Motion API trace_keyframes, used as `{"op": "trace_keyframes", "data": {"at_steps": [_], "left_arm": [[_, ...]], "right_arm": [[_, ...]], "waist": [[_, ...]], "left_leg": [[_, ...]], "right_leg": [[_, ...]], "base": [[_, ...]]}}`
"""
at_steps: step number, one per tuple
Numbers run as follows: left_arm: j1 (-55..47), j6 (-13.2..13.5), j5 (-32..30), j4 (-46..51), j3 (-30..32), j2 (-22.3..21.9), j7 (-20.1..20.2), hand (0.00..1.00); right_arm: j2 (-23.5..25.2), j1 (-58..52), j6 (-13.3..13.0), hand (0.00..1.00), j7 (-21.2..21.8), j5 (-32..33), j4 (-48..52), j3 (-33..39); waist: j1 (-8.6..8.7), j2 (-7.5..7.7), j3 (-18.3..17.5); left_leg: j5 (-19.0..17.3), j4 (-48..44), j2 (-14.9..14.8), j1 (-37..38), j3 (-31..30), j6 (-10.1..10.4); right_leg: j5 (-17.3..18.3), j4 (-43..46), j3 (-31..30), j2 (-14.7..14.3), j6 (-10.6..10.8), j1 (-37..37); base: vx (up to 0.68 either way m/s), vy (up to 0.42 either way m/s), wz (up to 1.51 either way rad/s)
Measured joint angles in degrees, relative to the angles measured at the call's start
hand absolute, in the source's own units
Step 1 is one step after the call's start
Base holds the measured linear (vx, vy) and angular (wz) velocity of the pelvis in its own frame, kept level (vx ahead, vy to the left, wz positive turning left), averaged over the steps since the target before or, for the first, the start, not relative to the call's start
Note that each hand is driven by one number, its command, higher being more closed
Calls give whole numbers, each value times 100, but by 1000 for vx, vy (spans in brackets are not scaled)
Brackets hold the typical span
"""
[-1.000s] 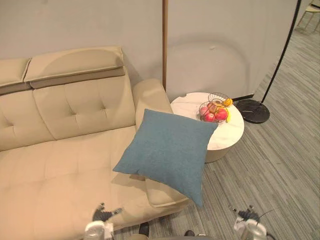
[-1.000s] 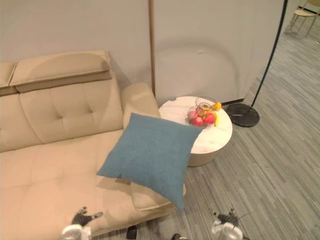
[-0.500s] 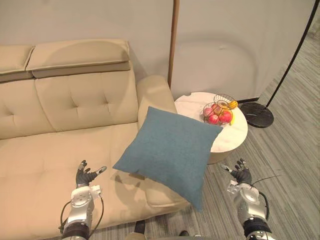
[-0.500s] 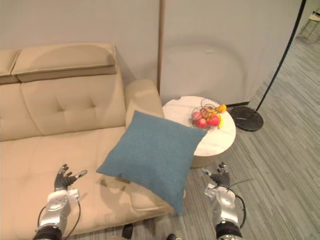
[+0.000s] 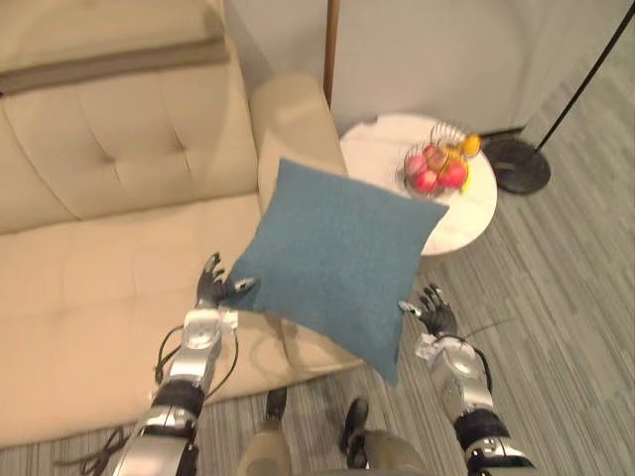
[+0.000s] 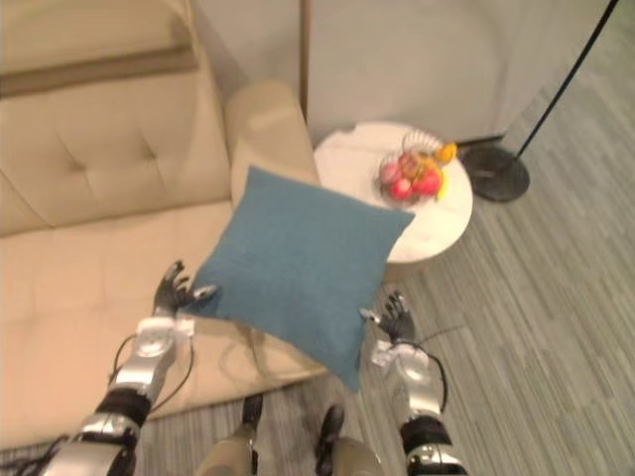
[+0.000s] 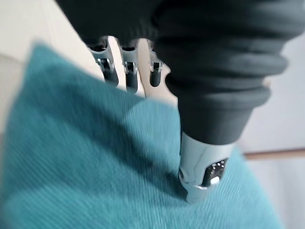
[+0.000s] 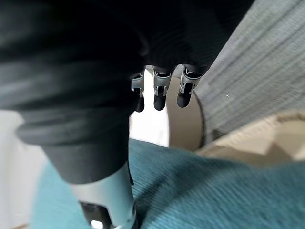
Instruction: Pick up cushions and gather them together orderly.
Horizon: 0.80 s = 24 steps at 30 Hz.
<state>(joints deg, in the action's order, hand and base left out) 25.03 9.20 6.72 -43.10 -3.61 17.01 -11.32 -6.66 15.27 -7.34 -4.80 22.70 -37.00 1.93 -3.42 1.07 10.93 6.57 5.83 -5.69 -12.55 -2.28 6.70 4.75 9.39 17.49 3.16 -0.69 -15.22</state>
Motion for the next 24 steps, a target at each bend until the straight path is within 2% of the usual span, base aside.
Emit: {"op": "trace_keyframes", "data": {"at_steps": [4, 6, 11, 12, 13, 19, 24], "left_arm": [[391, 1, 0, -153, -107, 89, -101, 0], [765, 1, 0, -274, -312, 159, -102, 0], [1127, 3, 13, -271, -454, 111, -117, 0], [1139, 2, 21, -271, -513, 63, -136, 100], [1141, 2, 67, -269, -587, 0, -183, 100], [1142, 15, 366, -25, -702, -144, -330, 100], [1066, 53, 494, 296, -716, -143, -343, 100]], "right_arm": [[-11, 138, -85, 0, -3, 40, 6, -117], [-17, 309, -132, 0, -28, 105, 17, -227], [79, 490, -206, 0, -85, 233, 258, -409], [100, 490, -240, 0, -113, 233, 260, -506], [116, 500, -242, 100, -160, 232, 260, -563], [96, 654, -253, 100, -414, 225, 260, -727], [-78, 675, -204, 100, -462, 216, 241, -728]], "waist": [[-6, -17, 20], [-27, -10, 235], [-69, -32, 439], [-76, -28, 452], [-111, -28, 452], [-214, -29, 451], [-257, -35, 444]], "left_leg": [[47, -19, -12, -255, 31, 10], [47, -132, 1, -362, 40, 10], [40, -229, 7, -634, 124, -12], [10, -245, -21, -644, 147, -60], [-5, -271, -20, -648, 167, -76], [14, -298, -15, -634, 193, -52], [21, -289, -9, -525, 171, -45]], "right_leg": [[3, 164, -68, 21, -5, -338], [13, 333, -129, 61, -16, -470], [27, 536, -207, 107, -25, -806], [26, 544, -203, 110, -25, -806], [27, 558, -204, 119, -24, -806], [26, 562, -223, 125, -24, -795], [25, 489, -230, 107, -23, -654]], "base": [[-17, -13, -5], [-52, -5, -1], [-84, -9, -4], [0, 0, 0], [0, 0, 0], [28, -8, -1], [38, -13, 1]]}}
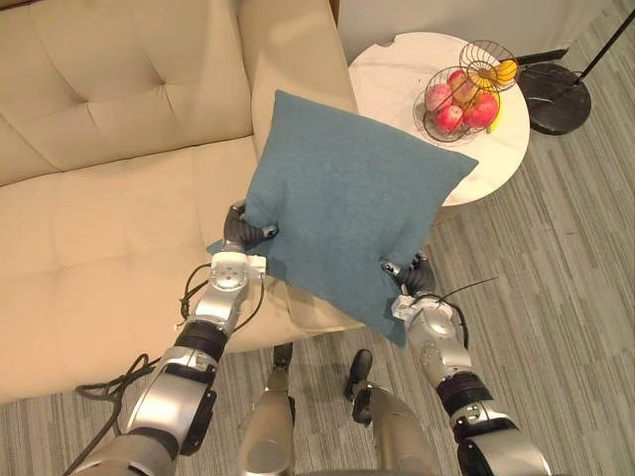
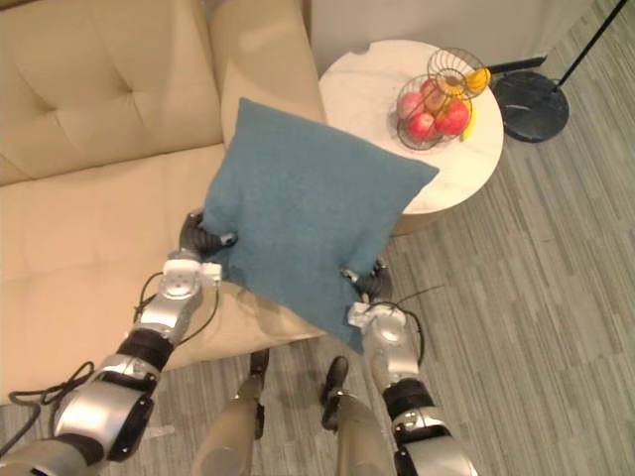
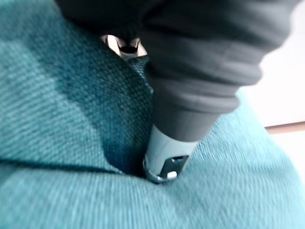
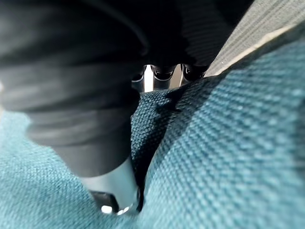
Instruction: Pick up cushions and gather them together orderly.
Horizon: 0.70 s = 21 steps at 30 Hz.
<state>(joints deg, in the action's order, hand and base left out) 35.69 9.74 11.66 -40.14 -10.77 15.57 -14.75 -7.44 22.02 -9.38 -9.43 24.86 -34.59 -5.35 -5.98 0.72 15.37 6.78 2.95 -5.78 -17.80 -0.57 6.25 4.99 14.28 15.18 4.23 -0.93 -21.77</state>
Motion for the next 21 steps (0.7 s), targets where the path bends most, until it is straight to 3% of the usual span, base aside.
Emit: {"op": "trace_keyframes", "data": {"at_steps": [4, 12, 21], "left_arm": [[-431, 27, 112, 555, 1, -42, 16, 100], [-2153, 79, 345, 1950, 41, -472, 156, 100], [-3614, 188, 547, 3338, 38, -763, 491, 100]], "right_arm": [[-18, -43, 69, 100, 2, -18, -1, -4], [-32, -1186, 127, 100, 68, -688, 897, 125], [191, -2397, 139, 100, 204, -1610, 2509, 463]], "waist": [[4, -19, -31], [-2, -176, -539], [1, -241, -993]], "left_leg": [[0, 42, 13, 299, -43, 0], [-1, 199, 26, 734, -186, -1], [-20, 294, 82, 1097, -438, -30]], "right_leg": [[-9, -217, 30, -51, 4, 401], [25, -382, 13, -108, 58, 950], [505, 159, 41, -18, 221, 1210]], "base": [[41, -9, 8], [50, -3, 13], [-42, -13, 17]]}}
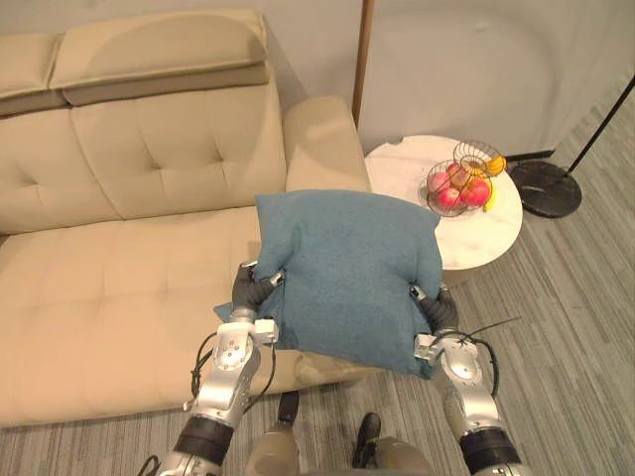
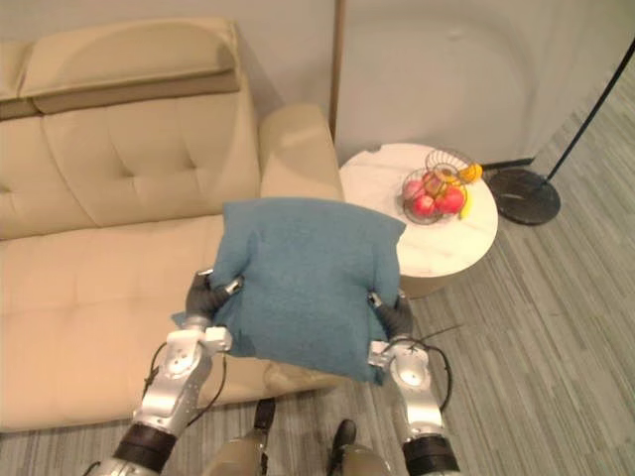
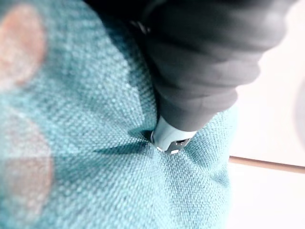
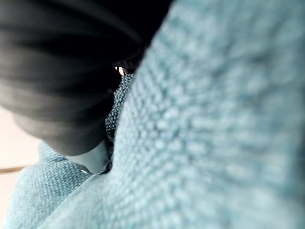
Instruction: Pick up cushions and gather them together orderly.
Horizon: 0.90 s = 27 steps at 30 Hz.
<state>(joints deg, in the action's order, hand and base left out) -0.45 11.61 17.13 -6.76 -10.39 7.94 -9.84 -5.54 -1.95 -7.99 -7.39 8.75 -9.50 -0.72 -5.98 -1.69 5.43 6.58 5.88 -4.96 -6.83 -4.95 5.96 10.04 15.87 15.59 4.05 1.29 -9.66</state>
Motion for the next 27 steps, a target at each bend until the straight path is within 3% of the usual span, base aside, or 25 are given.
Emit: {"op": "trace_keyframes", "data": {"at_steps": [5, 9, 11, 12, 14, 15, 16, 18, 20, 21, 23, 24, 26, 27], "left_arm": [[-735, 176, 174, 864, -9, -226, 244, 100], [-964, 206, 221, 1239, -21, -268, 280, 100], [-979, 208, 222, 1351, -23, -330, 278, 100], [-990, 210, 222, 1524, -28, -348, 276, 100], [-984, 220, 222, 1628, -40, -385, 276, 100], [-977, 293, 222, 1643, -46, -428, 275, 100], [-968, 348, 250, 1646, -62, -429, 263, 100], [-965, 387, 338, 1632, -93, -415, 239, 100], [-965, 410, 342, 1619, -102, -425, 225, 100], [-962, 439, 382, 1611, -154, -421, 222, 100], [-916, 455, 441, 1446, -273, -423, 222, 100], [-798, 466, 449, 1168, -341, -364, 220, 100], [-680, 405, 454, 850, -350, -144, 215, 100], [-677, 399, 457, 792, -350, -109, 215, 100]], "right_arm": [[101, -622, -45, 100, 25, -205, 868, 12], [103, -815, -77, 100, -2, -349, 1422, -8], [101, -823, -95, 100, -89, -435, 1643, -10], [102, -824, -98, 100, -195, -459, 1806, -15], [88, -817, -100, 100, -290, -605, 1919, -9], [85, -789, -122, 100, -389, -659, 2017, -2], [84, -645, -123, 100, -456, -677, 2014, -1], [81, -475, -122, 100, -535, -823, 1970, 5], [79, -370, -122, 100, -602, -890, 1933, 5], [78, -279, -122, 100, -656, -892, 1862, 18], [66, -261, -120, 100, -703, -895, 1730, 82], [156, -269, -102, 100, -755, -928, 1555, 101], [302, -269, -25, 100, -746, -990, 1270, 97], [330, -269, -11, 100, -743, -1017, 1215, 91]], "waist": [[13, -135, -282], [-7, -87, -272], [-16, -87, -271], [-17, -85, -267], [-14, -81, -266], [-6, 8, -298], [-9, -3, -307], [-5, 18, -330], [-9, 15, -360], [-22, 2, -374], [-27, -67, -432], [-17, 34, -438], [-1, 238, -388], [0, 252, -391]], "left_leg": [[44, -3, 48, 98, -251, -5], [63, -277, 208, -40, -522, -29], [-110, -560, 314, -258, -468, -270], [-360, -847, 232, -459, 30, -589], [-597, -991, 89, -555, 514, -707], [-743, -1373, -144, -768, 1042, -755], [-836, -1850, -359, -1034, 1461, -832], [-854, -2188, -665, -1107, 1884, -813], [-932, -2240, -939, -1051, 2040, -626], [-942, -2195, -1054, -965, 2018, -331], [-822, -2118, -1090, -803, 2002, -96], [-809, -2128, -846, -775, 2049, 112], [-1185, -2631, -548, -959, 2161, -226], [-1275, -2747, -527, -1001, 2170, -254]], "right_leg": [[75, 74, 282, 75, -48, 223], [264, 383, 659, 283, -67, 305], [365, 574, 904, 428, -56, 308], [400, 673, 1211, 551, -65, 394], [394, 624, 1426, 605, -72, 526], [390, 490, 1766, 759, -99, 594], [386, 473, 2008, 838, -106, 641], [327, 410, 2216, 953, -37, 741], [140, 223, 2337, 1014, 88, 804], [-69, 49, 2349, 1054, 199, 811], [-323, -108, 2330, 1146, 406, 814], [-525, -156, 2194, 1418, 555, 797], [-942, -267, 1674, 1723, 627, 763], [-998, -266, 1598, 1755, 607, 754]], "base": [[1, -21, 27], [-23, -18, 53], [-56, -3, 90], [-66, 3, 92], [-62, 66, 108], [-82, 170, 119], [-85, 182, 104], [-28, 139, 72], [15, 222, 44], [53, 342, 23], [94, 459, 22], [106, 472, 20], [72, 484, 13], [35, 478, -4]]}}
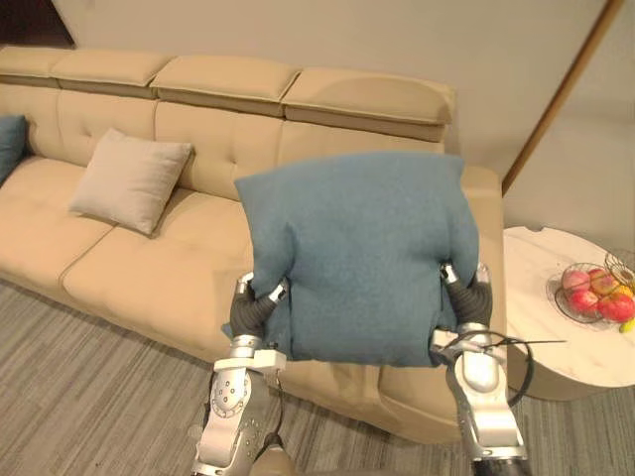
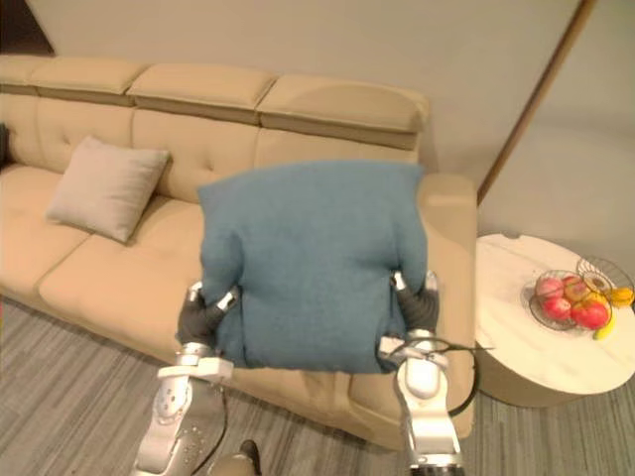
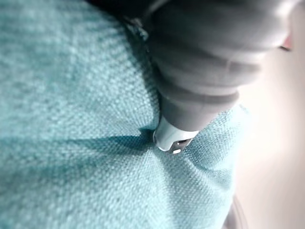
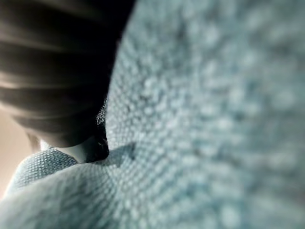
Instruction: Pick up cushions and gather them together orderly.
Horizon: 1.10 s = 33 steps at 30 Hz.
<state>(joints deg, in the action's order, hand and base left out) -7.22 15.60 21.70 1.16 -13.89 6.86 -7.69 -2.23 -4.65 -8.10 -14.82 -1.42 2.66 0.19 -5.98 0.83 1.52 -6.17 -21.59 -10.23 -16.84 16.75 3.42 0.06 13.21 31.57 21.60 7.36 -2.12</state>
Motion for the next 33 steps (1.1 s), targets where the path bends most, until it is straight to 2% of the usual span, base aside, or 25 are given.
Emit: {"op": "trace_keyframes", "data": {"at_steps": [1, 2, 3, 4, 5, 6, 7, 8, 9, 10, 12, 14, 16, 18, 19, 20, 22, 24, 25, 29, 33], "left_arm": [[-37, -31, 5, -170, 9, 97, -21, 100], [-108, -78, 5, -228, 48, 148, -64, 100], [-148, -83, 5, -228, 66, 155, -83, 100], [-250, -85, 5, -230, 101, 163, -92, 100], [-290, -88, 5, -278, 100, 190, -89, 100], [-292, -92, 5, -304, 100, 207, -89, 100], [-291, -105, 5, -366, 101, 276, -87, 100], [-278, -122, 5, -432, 99, 302, -86, 100], [-267, -134, 5, -440, 95, 305, -83, 100], [-244, -141, 2, -478, 68, 302, -75, 100], [-245, -168, -1, -520, 10, 314, -58, 100], [-238, -237, -7, -533, -34, 310, -58, 100], [-207, -243, -10, -533, -77, 275, -5, 100], [-208, -250, -9, -523, -72, 205, 34, 100], [-230, -250, -8, -482, -63, 193, 37, 100], [-270, -245, -9, -293, -57, 179, 53, 100], [-270, -220, -10, -94, -31, 150, 69, 100], [-268, -213, -10, -25, 32, 126, 99, 100], [-269, -223, -8, -37, 67, 160, 126, 100], [-321, -233, -9, -21, 64, 164, 126, 100], [-374, -220, -14, -12, -2, 248, 128, 100]], "right_arm": [[38, 0, 63, 100, 15, -66, -162, -92], [125, -8, 102, 100, 42, -70, -232, -174], [134, -8, 104, 100, 45, -70, -246, -207], [163, -9, 104, 100, 91, -71, -277, -262], [169, 6, 84, 100, 134, -70, -409, -274], [170, 20, 84, 100, 144, -70, -466, -287], [149, 146, 85, 100, 155, -68, -690, -327], [112, 233, 84, 100, 171, -55, -845, -325], [90, 245, 84, 100, 175, -44, -868, -324], [-2, 254, 81, 100, 186, 0, -921, -325], [-96, 337, 78, 100, 200, 31, -1133, -316], [-150, 345, 78, 100, 207, 30, -1214, -310], [-270, 345, 80, 100, 199, 28, -1170, -288], [-282, 194, 101, 100, 138, 27, -700, -276], [-282, 118, 101, 100, 133, 26, -471, -281], [-297, 124, 91, 100, 130, 18, -127, -268], [-302, 131, 37, 100, 115, 19, 75, -265], [-296, 146, 8, 100, 110, 19, 102, -265], [-230, 170, 12, 100, 110, 13, 34, -267], [-171, 165, 38, 100, 107, -78, -16, -251], [-117, 97, 20, 100, 114, -86, -127, -220]], "waist": [[-44, 3, 2], [-46, 2, 3], [-46, 0, 4], [-25, 13, -5], [-28, 45, -9], [-34, 73, -24], [-31, 155, -49], [8, 140, -38], [38, 138, -35], [141, 152, -35], [230, 137, -19], [289, 142, -14], [314, 168, 63], [254, 82, 231], [224, 72, 226], [178, 64, 214], [165, 10, 184], [165, -1, 173], [82, 13, 136], [94, 51, 112], [167, 70, 14]], "left_leg": [[-278, -277, 49, -57, 33, -108], [-395, -311, 127, -31, 30, -174], [-462, -296, 153, -13, 27, -166], [-493, -186, 244, 16, 15, -208], [-419, 87, 366, 119, 69, -218], [-351, 233, 415, 182, 103, -221], [-123, 732, 551, 443, 176, -241], [61, 1107, 658, 632, 191, -255], [110, 1207, 695, 667, 186, -281], [257, 1309, 811, 703, 119, -334], [277, 1267, 821, 680, -28, -333], [274, 1169, 792, 659, -135, -330], [104, 268, 623, 303, -184, -219], [-53, -959, 331, 41, -152, -339], [-51, -1323, 230, -85, -191, -338], [-227, -1599, 165, -228, -369, -336], [-404, -1156, 139, -192, -733, -299], [-358, -425, 185, -40, -1050, -229], [-225, 272, 296, 277, -1250, 141], [-194, 381, 497, 414, -802, 119], [-149, 812, 594, 738, -638, 45]], "right_leg": [[-144, 106, -264, 84, -87, -54], [-42, 347, -621, 40, -149, -186], [53, 447, -810, -22, -121, -235], [425, 672, -1408, -350, 155, -398], [726, 750, -1889, -733, 273, -543], [801, 748, -2026, -861, 280, -592], [986, 679, -2252, -1298, 176, -693], [1031, 470, -2259, -1625, -20, -765], [1021, 362, -2268, -1724, -113, -791], [902, 44, -2284, -1833, -664, -801], [840, -91, -2297, -1879, -809, -695], [825, -162, -2242, -1895, -823, -566], [812, -196, -2252, -1893, -832, -457], [817, -289, -2305, -2020, -839, -112], [829, -335, -2379, -2063, -858, -20], [874, -389, -2535, -2102, -925, -7], [872, -369, -2699, -2158, -923, -81], [867, -355, -2854, -2168, -899, -133], [813, -390, -3193, -2156, -717, -225], [572, -846, -3566, -1869, -436, -163], [563, -911, -3752, -1794, -426, -139]], "base": [[33, 441, -7], [32, 402, -7], [48, 351, 6], [51, 247, 9], [40, 186, 8], [69, 76, -5], [81, 35, -12], [99, 38, -9], [100, 9, 14], [105, -8, 24], [166, -41, 13], [160, -69, 8], [108, -57, 2], [71, -30, -26], [66, 50, -55], [51, 81, -53], [51, 118, -43], [74, 166, -55], [109, 208, -76], [75, 206, -51], [17, 66, -34]]}}
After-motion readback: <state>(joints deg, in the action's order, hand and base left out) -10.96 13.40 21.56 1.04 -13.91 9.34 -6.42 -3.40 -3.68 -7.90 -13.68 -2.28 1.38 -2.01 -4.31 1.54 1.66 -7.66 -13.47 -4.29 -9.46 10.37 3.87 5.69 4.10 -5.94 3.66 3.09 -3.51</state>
